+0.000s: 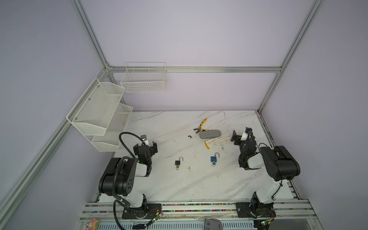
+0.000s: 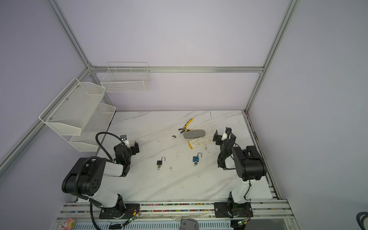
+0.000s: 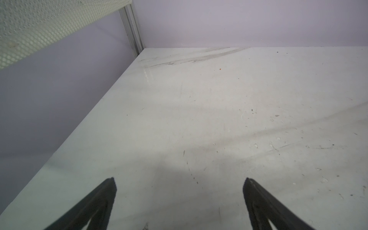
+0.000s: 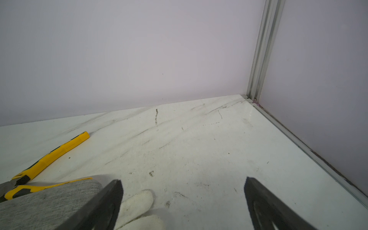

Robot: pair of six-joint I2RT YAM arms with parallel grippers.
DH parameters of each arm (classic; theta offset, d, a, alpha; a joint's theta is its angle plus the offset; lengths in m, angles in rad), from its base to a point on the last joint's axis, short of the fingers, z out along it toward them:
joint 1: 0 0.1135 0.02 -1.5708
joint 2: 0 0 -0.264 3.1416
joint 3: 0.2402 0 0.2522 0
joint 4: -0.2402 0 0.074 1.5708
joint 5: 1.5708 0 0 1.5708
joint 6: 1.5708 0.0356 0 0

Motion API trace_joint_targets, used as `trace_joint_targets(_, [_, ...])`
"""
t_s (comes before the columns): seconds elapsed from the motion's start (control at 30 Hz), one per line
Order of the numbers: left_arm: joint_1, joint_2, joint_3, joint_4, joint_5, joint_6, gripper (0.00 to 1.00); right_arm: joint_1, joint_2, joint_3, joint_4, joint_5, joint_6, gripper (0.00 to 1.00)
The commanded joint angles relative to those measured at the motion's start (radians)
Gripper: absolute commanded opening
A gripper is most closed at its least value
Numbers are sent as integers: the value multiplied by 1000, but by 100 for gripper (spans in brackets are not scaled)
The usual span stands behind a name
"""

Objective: Unlock with the key

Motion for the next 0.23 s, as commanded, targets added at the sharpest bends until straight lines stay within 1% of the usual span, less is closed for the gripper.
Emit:
trace_joint_targets(0.0, [4, -21, 24, 60, 8, 8, 100, -2, -6, 5, 51, 14, -29, 97])
trace_joint_targets(0.2, [4, -22, 23, 60, 8, 8, 100, -2, -5, 3, 57, 12, -27, 97])
